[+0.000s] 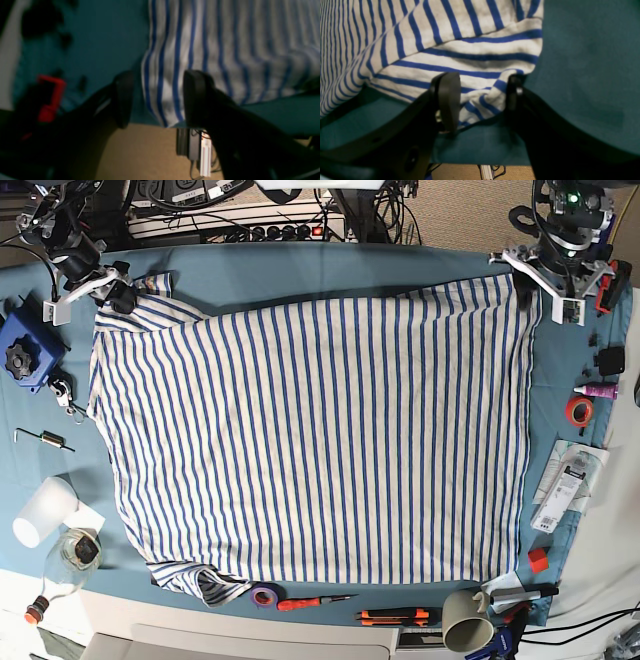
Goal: Fold the T-shirt properly
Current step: 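Grasp the shirt's shoulder corners with both grippers, then pull both held corners apart to stretch the shirt taut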
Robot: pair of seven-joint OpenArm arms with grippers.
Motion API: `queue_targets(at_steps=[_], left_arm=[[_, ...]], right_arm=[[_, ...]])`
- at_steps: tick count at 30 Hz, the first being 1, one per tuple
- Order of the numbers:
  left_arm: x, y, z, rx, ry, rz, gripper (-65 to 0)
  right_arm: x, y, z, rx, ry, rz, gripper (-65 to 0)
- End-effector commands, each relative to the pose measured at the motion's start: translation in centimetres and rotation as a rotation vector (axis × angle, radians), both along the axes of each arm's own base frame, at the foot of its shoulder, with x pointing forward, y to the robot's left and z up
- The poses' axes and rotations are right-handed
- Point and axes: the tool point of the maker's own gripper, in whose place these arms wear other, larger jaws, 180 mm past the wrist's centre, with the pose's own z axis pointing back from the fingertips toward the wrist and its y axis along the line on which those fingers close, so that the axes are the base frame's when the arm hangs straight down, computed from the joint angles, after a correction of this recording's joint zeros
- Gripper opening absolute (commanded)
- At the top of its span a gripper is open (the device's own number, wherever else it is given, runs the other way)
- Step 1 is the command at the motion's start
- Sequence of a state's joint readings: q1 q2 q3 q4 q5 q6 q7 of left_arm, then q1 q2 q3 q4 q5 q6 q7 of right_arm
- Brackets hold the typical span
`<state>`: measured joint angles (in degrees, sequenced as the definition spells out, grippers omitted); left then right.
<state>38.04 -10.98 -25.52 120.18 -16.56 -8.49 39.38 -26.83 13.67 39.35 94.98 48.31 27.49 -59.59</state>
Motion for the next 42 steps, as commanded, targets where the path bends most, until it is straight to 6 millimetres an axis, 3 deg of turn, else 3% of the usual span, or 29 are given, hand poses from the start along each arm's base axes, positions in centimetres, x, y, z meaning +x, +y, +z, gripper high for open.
queue_targets(at_steps=[1, 6, 13, 16, 19, 21, 25, 32, 37, 42], left_arm=[[0.5, 0.3, 0.3, 0.005, -0.024, 0.002, -33.3], [0.4, 0.3, -2.3, -0.06, 0.053, 0.027, -33.3], [-0.2, -0.2, -4.3, -0.117, 0.138, 0.027, -36.0], [-0.5, -0.7, -4.5, -0.157, 0.156, 0.028, -44.3], [-0.8, -0.7, -4.7, -0.158, 0.178, 0.034, -57.0], [-0.9, -0.8, -4.7, -0.169, 0.181, 0.035, -65.0], [-1.3, -1.5, -4.9, -0.207, 0.208, 0.031, -65.0], [-1.0, -1.6, -4.3, -0.204, 0.196, 0.019, -65.0], [-0.4, -2.1, -2.4, -0.179, 0.166, -0.014, -65.0], [-1.2, -1.8, -0.5, -0.086, 0.147, -0.045, -65.0]], right_arm=[[-2.1, -0.3, -1.4, -0.026, 0.121, 0.015, -37.6], [-2.1, -0.3, -1.4, -0.025, 0.123, 0.016, -37.6], [-2.1, -0.3, -1.4, -0.026, 0.123, 0.016, -37.6], [-2.1, -0.3, -1.4, -0.025, 0.123, 0.016, -37.6], [-2.1, -0.3, -1.4, -0.026, 0.122, 0.016, -38.3], [-2.1, -0.3, -1.4, -0.026, 0.122, 0.016, -45.4], [-2.0, -0.3, -1.3, -0.026, 0.117, 0.014, -65.0], [-1.0, 0.0, -0.2, -0.032, 0.065, 0.061, -65.0], [0.5, 0.6, 2.2, -0.086, 0.004, 0.114, -65.0], [2.0, 1.6, 5.4, -0.166, -0.071, 0.178, -65.0]])
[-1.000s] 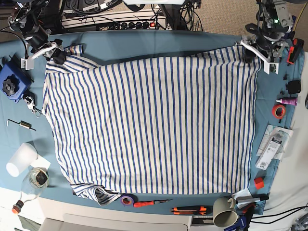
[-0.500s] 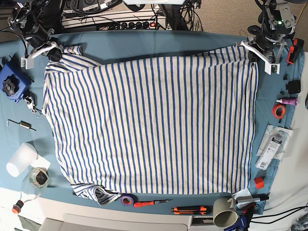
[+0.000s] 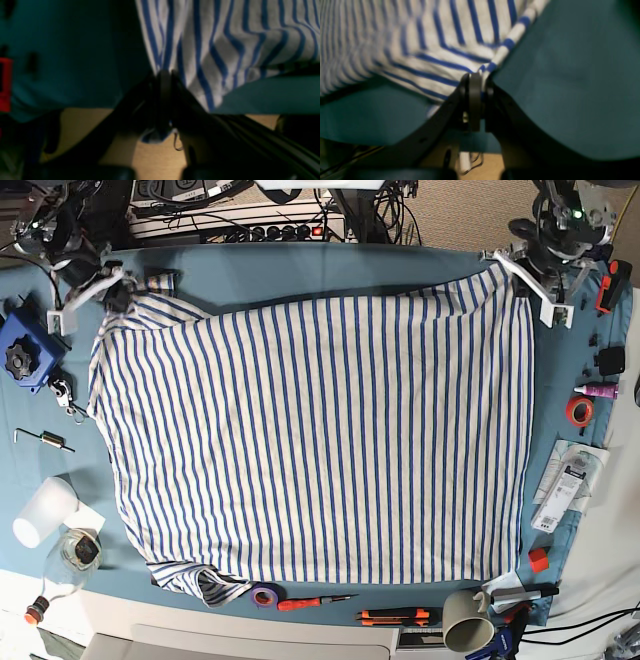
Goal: Fold the T-shirt properly
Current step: 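Pull both held corners apart to stretch the shirt taut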
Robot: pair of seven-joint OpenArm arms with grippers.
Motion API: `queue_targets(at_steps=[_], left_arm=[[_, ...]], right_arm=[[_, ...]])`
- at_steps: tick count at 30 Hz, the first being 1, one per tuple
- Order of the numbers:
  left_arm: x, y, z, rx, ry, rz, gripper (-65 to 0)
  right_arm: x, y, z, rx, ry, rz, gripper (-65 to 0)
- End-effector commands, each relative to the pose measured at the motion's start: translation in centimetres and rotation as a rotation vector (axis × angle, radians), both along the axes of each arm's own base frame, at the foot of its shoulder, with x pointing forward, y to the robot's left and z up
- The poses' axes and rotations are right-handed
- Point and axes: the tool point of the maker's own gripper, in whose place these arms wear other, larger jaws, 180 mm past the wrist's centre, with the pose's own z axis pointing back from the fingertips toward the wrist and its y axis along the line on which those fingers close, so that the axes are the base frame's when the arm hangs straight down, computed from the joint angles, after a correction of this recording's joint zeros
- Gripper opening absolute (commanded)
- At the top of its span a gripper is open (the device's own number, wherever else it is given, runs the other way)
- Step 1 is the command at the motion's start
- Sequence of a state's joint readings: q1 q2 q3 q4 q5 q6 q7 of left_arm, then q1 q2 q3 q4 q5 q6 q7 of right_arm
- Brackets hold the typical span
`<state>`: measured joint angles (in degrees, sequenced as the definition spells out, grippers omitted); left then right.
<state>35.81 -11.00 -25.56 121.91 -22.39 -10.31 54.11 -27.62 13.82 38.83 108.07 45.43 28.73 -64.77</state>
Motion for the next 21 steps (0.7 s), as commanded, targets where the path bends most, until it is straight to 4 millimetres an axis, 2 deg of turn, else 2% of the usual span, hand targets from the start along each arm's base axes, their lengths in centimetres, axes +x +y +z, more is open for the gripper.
queue_targets(at_steps=[1, 4, 7, 15, 18, 21], left_arm=[[0.0, 0.2, 0.9, 0.027, -0.023, -0.016, -65.0], [-0.2, 0.3, 1.7, 0.059, -0.032, -0.029, -65.0], [-0.2, 0.5, 1.9, 0.084, -0.033, -0.03, -65.0], [-1.3, 2.1, 1.5, 0.141, 0.026, -0.008, -65.0], [-2.1, 3.1, 1.7, 0.132, 0.033, 0.026, -65.0], [-3.0, 3.2, 2.0, 0.076, 0.032, 0.039, -65.0]], right_arm=[[0.8, 0.0, 1.7, -0.035, -0.05, 0.028, -65.0], [1.1, -0.3, 3.5, -0.095, -0.082, 0.036, -65.0], [0.8, -1.8, 5.0, -0.142, -0.095, -0.007, -65.0], [-3.3, -7.5, 8.0, -0.208, -0.105, -0.201, -65.0], [-4.4, -8.1, 8.4, -0.2, -0.094, -0.218, -65.0], [-5.1, -7.7, 7.8, -0.182, -0.041, -0.206, -65.0]])
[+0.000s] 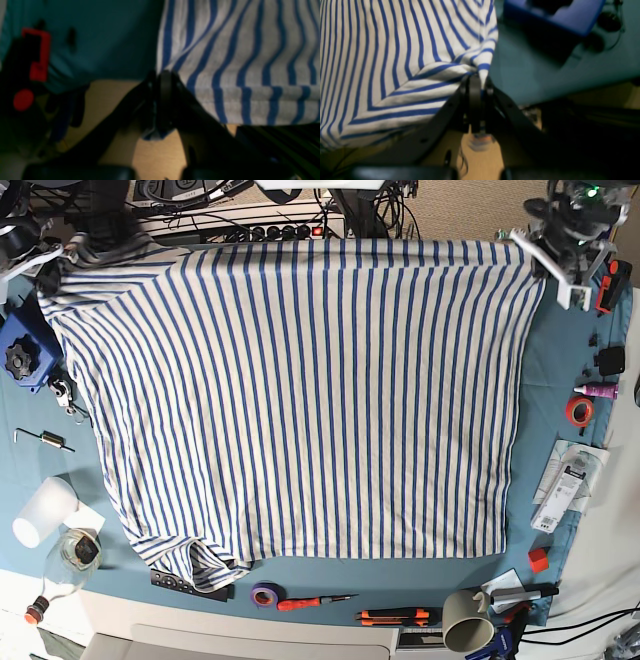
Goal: Fold the T-shirt properly
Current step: 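Pull both held corners apart to stretch the shirt taut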
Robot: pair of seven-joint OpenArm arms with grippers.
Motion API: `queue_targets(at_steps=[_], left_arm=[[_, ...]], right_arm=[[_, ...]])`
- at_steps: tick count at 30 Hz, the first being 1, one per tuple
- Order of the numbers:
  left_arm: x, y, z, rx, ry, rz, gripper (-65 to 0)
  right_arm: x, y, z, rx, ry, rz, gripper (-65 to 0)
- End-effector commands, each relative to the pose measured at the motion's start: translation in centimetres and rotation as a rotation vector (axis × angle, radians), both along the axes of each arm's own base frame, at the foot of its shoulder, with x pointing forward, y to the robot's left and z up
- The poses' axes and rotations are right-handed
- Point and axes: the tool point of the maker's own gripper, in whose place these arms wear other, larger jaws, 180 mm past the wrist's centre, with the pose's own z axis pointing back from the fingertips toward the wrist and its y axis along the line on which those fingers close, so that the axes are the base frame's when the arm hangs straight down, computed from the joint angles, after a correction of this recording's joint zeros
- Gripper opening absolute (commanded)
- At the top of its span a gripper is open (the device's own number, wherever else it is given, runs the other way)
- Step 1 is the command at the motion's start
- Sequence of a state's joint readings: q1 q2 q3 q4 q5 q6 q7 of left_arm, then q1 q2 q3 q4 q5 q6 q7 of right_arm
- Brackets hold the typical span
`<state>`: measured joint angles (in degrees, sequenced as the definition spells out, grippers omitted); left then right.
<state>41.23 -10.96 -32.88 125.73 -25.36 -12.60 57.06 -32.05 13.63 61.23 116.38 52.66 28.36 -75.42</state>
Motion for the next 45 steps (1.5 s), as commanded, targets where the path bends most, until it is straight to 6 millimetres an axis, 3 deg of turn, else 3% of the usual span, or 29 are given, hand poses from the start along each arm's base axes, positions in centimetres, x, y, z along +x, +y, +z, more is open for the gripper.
queue_targets(at_steps=[1, 7, 14, 28, 32, 36, 41, 45], left_arm=[[-0.1, 0.7, 0.8, 0.018, -0.021, 0.002, -65.0], [-0.1, 1.5, 1.6, -0.014, -0.053, 0.038, -65.0], [-1.5, 1.3, 0.8, -0.023, 0.034, 0.038, -65.0], [-3.8, 5.5, 1.6, 0.079, 0.078, 0.147, -65.0], [-2.7, 5.4, 2.5, 0.045, 0.002, 0.143, -65.0], [-2.0, 4.2, 2.6, 0.002, -0.031, 0.098, -65.0], [-1.2, 4.1, 3.1, 0.004, -0.083, 0.084, -65.0], [0.7, 4.1, 4.1, 0.006, -0.171, 0.066, -65.0]], right_arm=[[0.3, -0.4, 1.0, -0.029, -0.014, 0.009, -65.0], [0.4, -0.4, 1.1, -0.032, -0.022, 0.009, -65.0], [-0.7, -0.8, 0.2, -0.033, 0.043, -0.029, -65.0], [-1.6, -0.1, -0.8, 0.003, 0.061, -0.059, -65.0], [-1.3, 0.1, -1.0, 0.008, 0.06, -0.048, -65.0], [-0.5, 1.6, -2.1, 0.022, 0.088, 0.008, -65.0], [1.7, 3.8, -3.3, 0.028, 0.063, 0.07, -65.0], [3.6, 3.6, -3.1, -0.009, 0.027, 0.055, -65.0]])
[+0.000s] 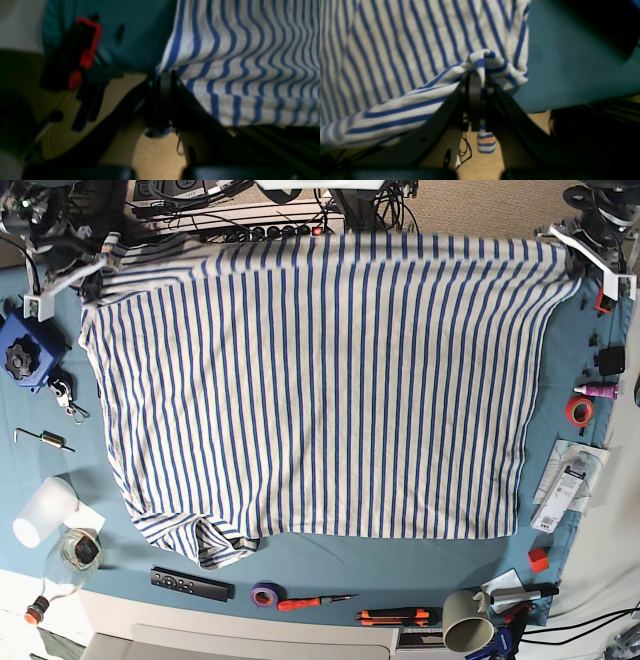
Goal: Fold the T-shirt properly
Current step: 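Pull both held corners apart to stretch the shirt taut, then lift and carry both held corners across the shirt toward the hem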
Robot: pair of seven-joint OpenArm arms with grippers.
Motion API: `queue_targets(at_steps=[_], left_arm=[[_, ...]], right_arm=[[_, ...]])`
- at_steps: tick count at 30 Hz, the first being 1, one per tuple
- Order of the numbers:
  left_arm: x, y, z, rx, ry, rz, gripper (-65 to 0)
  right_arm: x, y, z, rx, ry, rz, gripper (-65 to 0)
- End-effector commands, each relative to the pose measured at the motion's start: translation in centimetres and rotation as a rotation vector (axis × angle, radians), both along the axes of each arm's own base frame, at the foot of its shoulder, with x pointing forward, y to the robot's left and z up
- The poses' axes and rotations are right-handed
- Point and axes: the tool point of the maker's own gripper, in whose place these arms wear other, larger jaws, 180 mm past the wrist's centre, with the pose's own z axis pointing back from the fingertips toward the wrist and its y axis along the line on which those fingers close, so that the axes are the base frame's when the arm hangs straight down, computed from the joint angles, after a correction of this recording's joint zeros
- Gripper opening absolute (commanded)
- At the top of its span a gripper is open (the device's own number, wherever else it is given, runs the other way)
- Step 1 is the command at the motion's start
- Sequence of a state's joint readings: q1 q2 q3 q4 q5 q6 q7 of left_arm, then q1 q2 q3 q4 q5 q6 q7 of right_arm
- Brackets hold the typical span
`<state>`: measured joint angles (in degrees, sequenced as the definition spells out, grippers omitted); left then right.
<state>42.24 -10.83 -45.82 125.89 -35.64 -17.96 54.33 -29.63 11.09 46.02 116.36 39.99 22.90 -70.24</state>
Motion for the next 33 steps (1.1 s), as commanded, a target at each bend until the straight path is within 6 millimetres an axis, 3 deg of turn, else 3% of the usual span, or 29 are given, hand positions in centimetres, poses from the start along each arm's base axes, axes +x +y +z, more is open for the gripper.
queue_targets(at_steps=[1, 6, 15, 22, 28, 33], left_arm=[[1.1, 0.2, 1.1, 0.018, -0.054, -0.017, -65.0], [3.9, 0.1, 2.7, 0.022, -0.187, -0.026, -65.0], [6.0, 0.1, 4.3, 0.022, -0.296, -0.029, -65.0], [8.3, -3.3, 2.4, -0.02, -0.28, -0.115, -65.0], [11.0, -3.7, 3.0, 0.077, -0.335, -0.117, -65.0], [12.8, -4.6, 1.0, 0.07, -0.306, -0.143, -65.0]], right_arm=[[1.3, -0.5, 1.2, -0.036, -0.047, 0.009, -65.0], [3.1, -1.4, 2.2, -0.096, -0.083, -0.006, -65.0], [4.5, -1.1, 2.7, -0.105, -0.133, -0.002, -65.0], [6.1, -1.4, 3.3, -0.165, -0.168, -0.007, -65.0], [7.7, -2.3, 4.7, -0.218, -0.228, -0.031, -65.0], [8.5, -3.4, 3.4, -0.191, -0.233, -0.07, -65.0]])
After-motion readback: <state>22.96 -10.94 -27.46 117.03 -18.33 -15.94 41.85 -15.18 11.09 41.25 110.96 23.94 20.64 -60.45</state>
